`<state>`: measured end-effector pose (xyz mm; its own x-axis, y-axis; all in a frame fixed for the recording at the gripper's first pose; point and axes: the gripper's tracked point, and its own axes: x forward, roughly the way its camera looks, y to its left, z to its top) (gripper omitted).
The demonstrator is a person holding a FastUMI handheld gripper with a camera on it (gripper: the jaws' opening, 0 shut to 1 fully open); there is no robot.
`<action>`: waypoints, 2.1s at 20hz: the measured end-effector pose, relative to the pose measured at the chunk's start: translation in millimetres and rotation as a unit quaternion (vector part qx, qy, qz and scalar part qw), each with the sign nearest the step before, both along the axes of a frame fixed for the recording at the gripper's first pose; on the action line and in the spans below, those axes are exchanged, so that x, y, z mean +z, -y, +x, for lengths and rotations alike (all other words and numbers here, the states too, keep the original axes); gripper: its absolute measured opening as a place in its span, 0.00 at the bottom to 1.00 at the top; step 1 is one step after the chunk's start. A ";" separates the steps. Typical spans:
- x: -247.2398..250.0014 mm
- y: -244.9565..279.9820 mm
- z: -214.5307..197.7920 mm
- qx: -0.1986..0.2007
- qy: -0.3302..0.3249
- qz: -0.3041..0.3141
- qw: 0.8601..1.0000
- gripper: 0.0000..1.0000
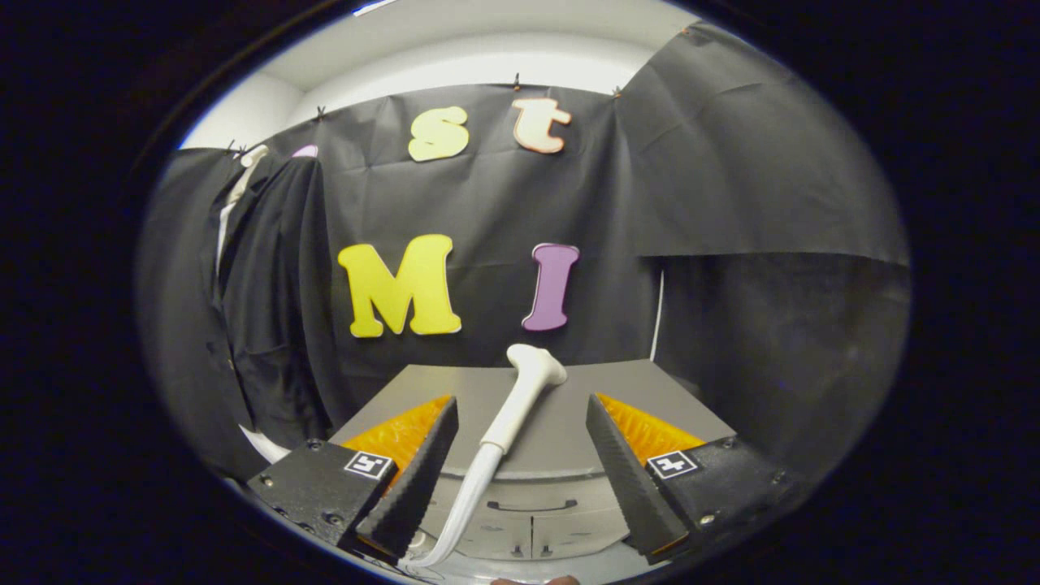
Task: Iron the clothes twice with a garment steamer, once on the left side and once on the right side.
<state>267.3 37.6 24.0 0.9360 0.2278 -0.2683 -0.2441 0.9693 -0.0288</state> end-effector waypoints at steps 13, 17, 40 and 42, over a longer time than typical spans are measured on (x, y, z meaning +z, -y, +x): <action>-94.8 -29.4 129.7 -0.013 -0.213 -0.036 0.976 0.99; -112.4 -31.8 146.1 -0.037 -0.246 -0.049 0.967 0.98; -24.3 -70.0 87.3 -0.046 -0.134 0.041 0.989 0.40; -10.0 -81.2 64.0 -0.034 -0.120 0.050 0.991 0.40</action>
